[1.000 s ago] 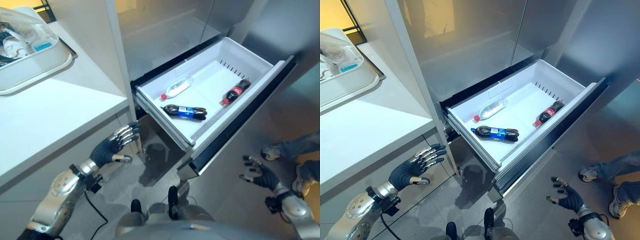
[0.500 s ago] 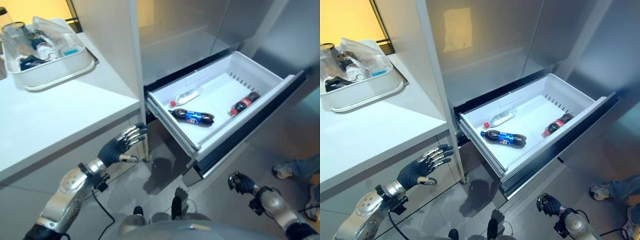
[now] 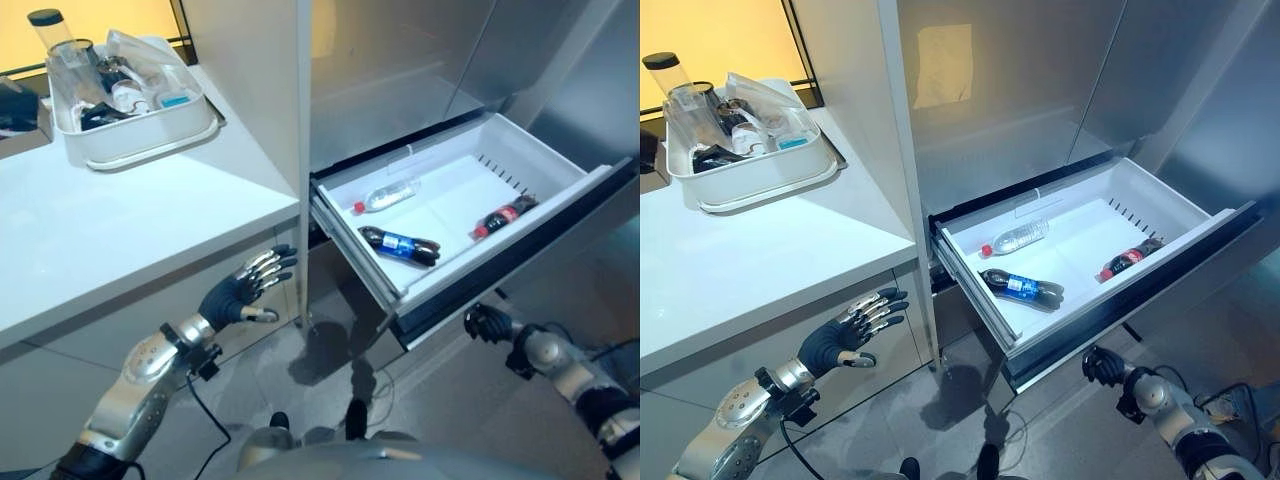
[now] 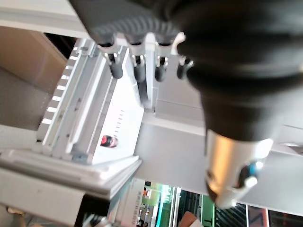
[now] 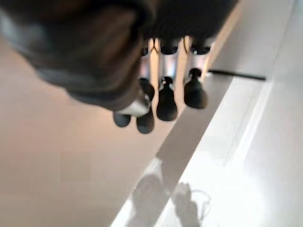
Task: Take the drinks into the refrigerator
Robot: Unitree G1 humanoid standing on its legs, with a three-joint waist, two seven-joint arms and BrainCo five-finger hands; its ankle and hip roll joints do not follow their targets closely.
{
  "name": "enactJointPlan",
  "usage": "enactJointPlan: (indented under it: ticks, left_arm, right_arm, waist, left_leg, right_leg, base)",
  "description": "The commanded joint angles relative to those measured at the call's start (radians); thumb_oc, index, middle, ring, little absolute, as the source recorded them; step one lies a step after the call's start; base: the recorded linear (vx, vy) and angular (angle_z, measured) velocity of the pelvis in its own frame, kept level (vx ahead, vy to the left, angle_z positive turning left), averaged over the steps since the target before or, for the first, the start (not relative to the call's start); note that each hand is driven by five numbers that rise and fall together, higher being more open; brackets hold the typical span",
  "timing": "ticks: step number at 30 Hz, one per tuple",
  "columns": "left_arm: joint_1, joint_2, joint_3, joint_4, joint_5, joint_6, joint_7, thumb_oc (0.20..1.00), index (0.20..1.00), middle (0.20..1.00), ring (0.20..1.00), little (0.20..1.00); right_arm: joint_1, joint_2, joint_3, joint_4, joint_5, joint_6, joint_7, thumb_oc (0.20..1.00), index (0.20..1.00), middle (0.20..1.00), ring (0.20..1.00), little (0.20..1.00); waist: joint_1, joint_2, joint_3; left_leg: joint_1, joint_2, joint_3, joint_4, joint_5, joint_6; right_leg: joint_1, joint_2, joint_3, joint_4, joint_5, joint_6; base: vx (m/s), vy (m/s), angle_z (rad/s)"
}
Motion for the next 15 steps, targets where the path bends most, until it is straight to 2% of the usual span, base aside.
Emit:
enactJointPlan:
  ticks: [1,7,15]
  left_arm:
    - [-0.059,0.014,-0.044,-0.044,0.014,-0.036,-0.006,1.000,1.000,1.000,1.000,1.000]
    - [-0.040,0.008,-0.054,-0.057,0.000,-0.035,-0.001,1.000,1.000,1.000,1.000,1.000]
    - [-0.026,0.004,-0.035,-0.055,-0.014,-0.032,0.020,1.000,1.000,1.000,1.000,1.000]
  right_arm:
    - [-0.280,-0.020,0.035,-0.033,0.024,-0.053,-0.037,0.200,0.200,0.200,0.200,0.200]
    - [-0.459,-0.015,0.104,0.011,0.038,-0.046,-0.049,0.200,0.200,0.200,0.200,0.200]
    - [-0.657,0.005,0.161,-0.002,0.039,-0.035,-0.081,0.200,0.200,0.200,0.200,0.200]
  waist:
    - [0.061,-0.012,0.009]
    - [0.091,-0.014,0.024]
    - [0.109,-0.007,0.049]
  left_leg:
    - [-0.010,-0.030,-0.053,0.008,-0.069,0.033]
    - [-0.025,-0.030,-0.067,0.009,-0.061,0.033]
    - [-0.054,-0.025,-0.086,0.010,-0.046,0.029]
  right_leg:
    - [-0.010,-0.054,-0.018,0.100,-0.055,0.118]
    - [-0.015,-0.054,-0.031,0.102,-0.057,0.114]
    - [-0.040,-0.052,-0.050,0.119,-0.063,0.107]
  base:
    - [0.00,0.000,0.05]
    - [0.02,0.000,0.05]
    - [0.00,-0.005,0.09]
